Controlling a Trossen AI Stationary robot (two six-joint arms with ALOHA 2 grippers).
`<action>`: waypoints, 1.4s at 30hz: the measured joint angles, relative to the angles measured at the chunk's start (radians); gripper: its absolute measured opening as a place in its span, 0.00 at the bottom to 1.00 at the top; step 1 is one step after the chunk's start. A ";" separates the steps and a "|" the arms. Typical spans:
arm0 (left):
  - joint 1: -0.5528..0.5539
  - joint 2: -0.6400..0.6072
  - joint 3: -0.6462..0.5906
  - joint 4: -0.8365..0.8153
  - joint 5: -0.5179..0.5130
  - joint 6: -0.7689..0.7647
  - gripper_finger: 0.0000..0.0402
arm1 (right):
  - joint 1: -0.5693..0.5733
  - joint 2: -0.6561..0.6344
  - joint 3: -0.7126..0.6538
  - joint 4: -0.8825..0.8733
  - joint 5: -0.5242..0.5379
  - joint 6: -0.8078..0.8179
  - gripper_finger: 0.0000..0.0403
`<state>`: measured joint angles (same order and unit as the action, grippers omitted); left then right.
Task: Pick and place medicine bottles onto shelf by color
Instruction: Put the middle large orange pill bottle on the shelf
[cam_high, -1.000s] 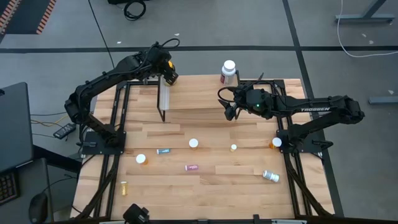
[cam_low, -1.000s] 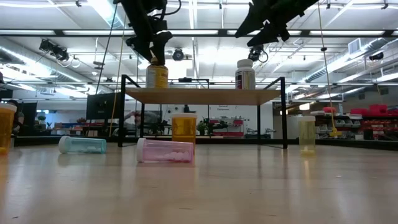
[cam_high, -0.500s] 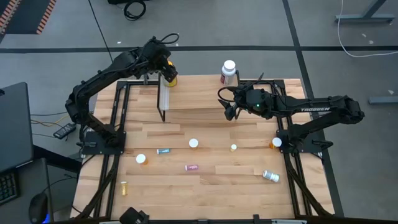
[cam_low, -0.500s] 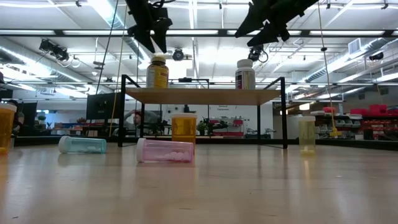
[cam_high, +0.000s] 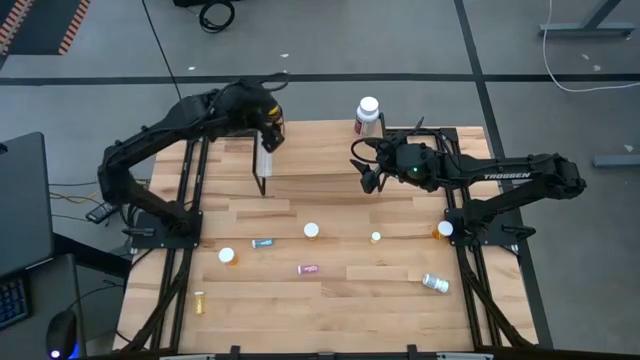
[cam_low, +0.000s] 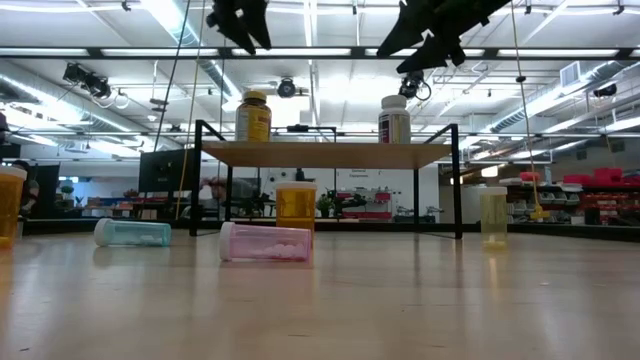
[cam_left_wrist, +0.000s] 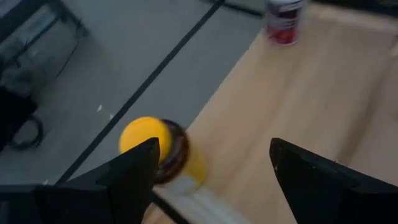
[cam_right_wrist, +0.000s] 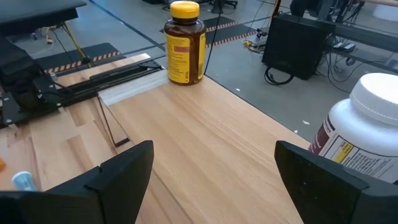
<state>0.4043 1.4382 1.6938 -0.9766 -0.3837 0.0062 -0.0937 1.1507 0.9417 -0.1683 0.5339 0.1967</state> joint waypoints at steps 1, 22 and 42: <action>-0.018 -0.027 -0.035 0.031 0.000 -0.002 0.78 | 0.000 0.000 0.000 0.000 0.000 -0.007 0.86; -0.331 -0.765 -1.077 0.840 0.005 -0.195 0.78 | 0.029 -0.011 0.001 0.152 -0.209 -0.040 0.86; -0.572 -0.783 -1.324 1.071 0.041 -0.150 0.78 | 0.260 0.375 0.001 0.210 -0.144 0.038 0.86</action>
<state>-0.1679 0.6556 0.3700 0.0945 -0.3424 -0.1443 0.1666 1.5255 0.9424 0.0415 0.3898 0.2349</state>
